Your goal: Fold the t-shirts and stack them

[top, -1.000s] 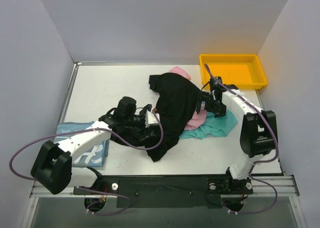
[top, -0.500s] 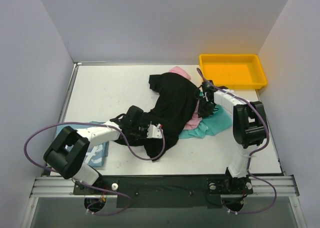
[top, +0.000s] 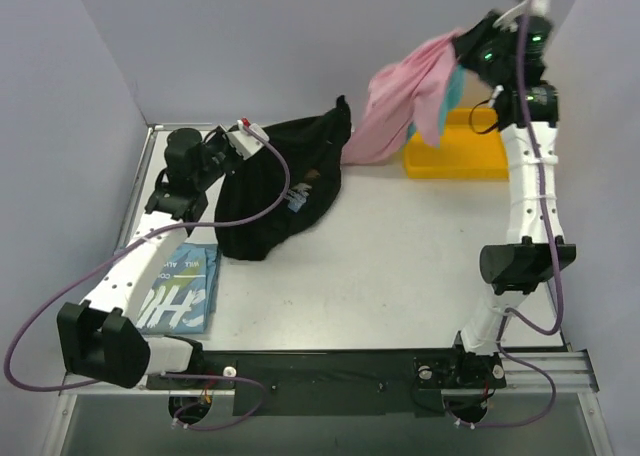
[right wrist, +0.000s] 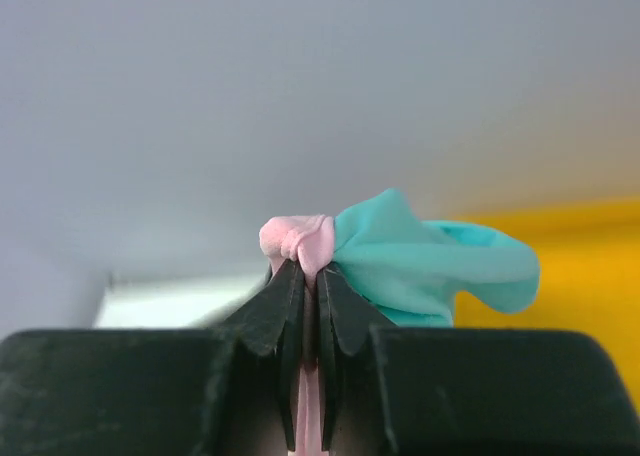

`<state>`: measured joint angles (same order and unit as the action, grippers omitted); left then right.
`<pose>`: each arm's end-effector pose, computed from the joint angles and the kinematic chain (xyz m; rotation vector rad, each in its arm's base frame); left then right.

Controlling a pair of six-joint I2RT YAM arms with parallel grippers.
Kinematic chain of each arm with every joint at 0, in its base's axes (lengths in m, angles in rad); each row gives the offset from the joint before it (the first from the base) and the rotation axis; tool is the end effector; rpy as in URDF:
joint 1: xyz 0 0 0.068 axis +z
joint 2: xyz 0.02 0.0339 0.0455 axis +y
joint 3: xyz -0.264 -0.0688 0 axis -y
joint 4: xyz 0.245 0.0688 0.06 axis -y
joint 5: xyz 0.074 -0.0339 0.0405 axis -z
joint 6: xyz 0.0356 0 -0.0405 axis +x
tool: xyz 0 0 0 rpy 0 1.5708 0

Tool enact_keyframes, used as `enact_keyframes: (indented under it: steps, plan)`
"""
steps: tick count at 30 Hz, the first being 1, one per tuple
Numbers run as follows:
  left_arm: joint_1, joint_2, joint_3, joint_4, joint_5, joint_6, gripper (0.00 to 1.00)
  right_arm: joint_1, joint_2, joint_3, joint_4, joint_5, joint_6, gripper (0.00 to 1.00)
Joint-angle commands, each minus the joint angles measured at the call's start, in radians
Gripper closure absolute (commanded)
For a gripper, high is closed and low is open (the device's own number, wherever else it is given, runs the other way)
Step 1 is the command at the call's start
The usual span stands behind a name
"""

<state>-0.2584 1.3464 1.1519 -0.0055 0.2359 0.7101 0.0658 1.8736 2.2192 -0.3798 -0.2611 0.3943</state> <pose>0.3069 -0.0897 0.3608 0.9694 1.4770 0.1189 0.4157 0.0366 0.5012 0.0621 1.6319 0.5641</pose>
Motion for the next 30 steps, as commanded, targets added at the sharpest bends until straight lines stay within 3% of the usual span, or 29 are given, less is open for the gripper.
enact_keyframes:
  steps: [1,4,6,12,13,14,15,16,17,20,24,27,30]
  plan:
    - [0.018,-0.065,0.017,0.05,0.02,-0.129,1.0,-0.138,0.034,0.181,0.461,0.161,0.123,1.0]
    - [0.013,-0.111,-0.023,0.044,0.118,-0.112,1.0,-0.155,0.106,0.203,0.596,0.258,0.057,1.0]
    - [0.007,-0.121,-0.047,0.036,0.151,-0.116,1.0,-0.155,0.177,0.238,0.558,0.306,0.011,1.0]
    - [-0.002,-0.11,-0.063,0.027,0.197,-0.164,1.0,-0.173,0.318,0.088,0.434,0.391,-0.063,1.0]
    - [-0.005,-0.109,-0.061,0.024,0.21,-0.161,1.0,-0.187,0.352,0.164,0.292,0.379,-0.051,1.0]
    - [-0.013,-0.107,-0.061,0.024,0.213,-0.161,1.0,-0.192,0.424,0.218,0.197,0.375,-0.042,0.93]
    - [-0.018,-0.105,-0.061,0.025,0.217,-0.158,1.0,-0.199,0.45,0.287,0.056,0.332,-0.019,0.59]
    - [-0.028,-0.104,-0.061,0.025,0.217,-0.155,1.0,-0.202,0.476,0.296,-0.053,0.271,-0.011,0.17]
    - [-0.033,-0.104,-0.061,0.025,0.214,-0.155,1.0,-0.199,0.466,0.257,-0.08,0.27,-0.014,0.0]
    - [-0.054,-0.093,-0.043,0.021,0.22,-0.17,1.0,-0.129,0.298,0.011,-0.055,0.375,-0.168,0.0]
    - [-0.087,-0.081,0.006,0.018,0.253,-0.179,1.0,-0.046,0.139,-0.097,-0.047,0.416,-0.304,0.0]
    - [-0.133,-0.076,0.034,0.027,0.264,-0.184,1.0,0.018,-0.044,-0.269,-0.021,0.277,-0.342,0.0]
    - [-0.156,-0.085,0.046,0.047,0.272,-0.208,1.0,0.161,-0.22,-0.632,0.137,-0.02,-0.502,0.0]
